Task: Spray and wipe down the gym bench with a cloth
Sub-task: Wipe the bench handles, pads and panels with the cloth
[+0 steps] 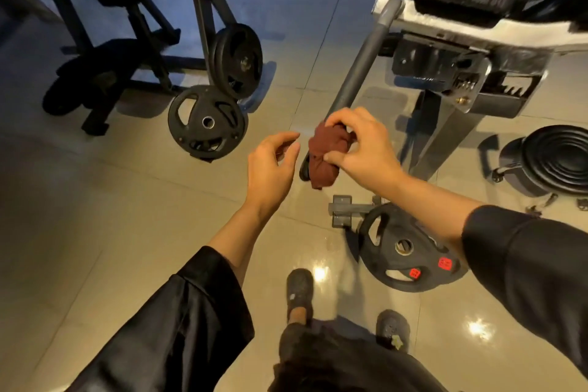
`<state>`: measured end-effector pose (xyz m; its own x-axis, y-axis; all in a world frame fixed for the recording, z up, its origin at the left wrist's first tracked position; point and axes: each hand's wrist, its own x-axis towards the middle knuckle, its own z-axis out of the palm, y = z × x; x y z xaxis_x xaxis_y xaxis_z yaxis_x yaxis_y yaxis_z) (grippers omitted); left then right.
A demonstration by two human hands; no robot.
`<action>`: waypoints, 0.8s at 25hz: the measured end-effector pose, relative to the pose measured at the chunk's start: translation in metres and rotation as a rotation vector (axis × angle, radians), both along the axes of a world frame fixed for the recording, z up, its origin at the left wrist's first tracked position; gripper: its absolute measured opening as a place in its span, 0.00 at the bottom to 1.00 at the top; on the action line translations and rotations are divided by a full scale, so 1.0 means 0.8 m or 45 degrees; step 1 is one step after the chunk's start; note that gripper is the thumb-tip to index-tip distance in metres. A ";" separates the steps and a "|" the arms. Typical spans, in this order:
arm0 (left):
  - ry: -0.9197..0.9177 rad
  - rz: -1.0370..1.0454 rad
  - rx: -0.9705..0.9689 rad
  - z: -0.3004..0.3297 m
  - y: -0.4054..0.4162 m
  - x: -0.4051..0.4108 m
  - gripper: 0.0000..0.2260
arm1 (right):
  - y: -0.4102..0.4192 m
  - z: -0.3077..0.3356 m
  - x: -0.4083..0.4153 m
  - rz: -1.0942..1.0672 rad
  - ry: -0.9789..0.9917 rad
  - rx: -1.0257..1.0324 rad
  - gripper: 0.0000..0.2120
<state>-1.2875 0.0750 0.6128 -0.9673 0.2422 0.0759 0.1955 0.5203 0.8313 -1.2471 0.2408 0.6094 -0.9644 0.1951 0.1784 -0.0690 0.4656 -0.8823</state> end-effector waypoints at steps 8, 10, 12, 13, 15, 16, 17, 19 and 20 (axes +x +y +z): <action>-0.408 -0.594 0.637 0.054 -0.003 -0.126 0.15 | -0.036 0.056 -0.091 -0.355 0.111 -0.328 0.21; -0.400 -0.735 0.583 0.066 -0.008 -0.158 0.17 | -0.046 0.064 -0.103 -0.432 0.112 -0.305 0.20; -0.429 -0.855 0.531 0.083 -0.001 -0.176 0.18 | -0.047 0.074 -0.105 -0.542 0.110 -0.283 0.21; -0.438 -0.914 0.510 0.087 0.007 -0.180 0.19 | -0.043 0.077 -0.103 -0.600 0.097 -0.273 0.21; -0.441 -0.995 0.496 0.091 0.029 -0.182 0.20 | -0.032 0.083 -0.097 -0.719 0.050 -0.217 0.23; -0.430 -0.994 0.494 0.091 0.041 -0.181 0.20 | -0.026 0.084 -0.095 -0.753 0.017 -0.194 0.23; -0.400 -0.962 0.474 0.088 0.051 -0.182 0.19 | -0.021 0.085 -0.095 -0.759 -0.026 -0.200 0.24; -0.292 -0.833 0.388 0.083 0.064 -0.192 0.16 | -0.011 0.085 -0.102 -0.720 -0.122 -0.236 0.25; -0.249 -0.759 0.341 0.081 0.068 -0.200 0.15 | -0.005 0.083 -0.105 -0.720 -0.180 -0.226 0.24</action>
<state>-1.4471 0.1298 0.6778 -0.6762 0.7354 0.0445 0.2177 0.1418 0.9656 -1.3307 0.2367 0.6756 -0.7146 0.6990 -0.0257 0.2694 0.2411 -0.9324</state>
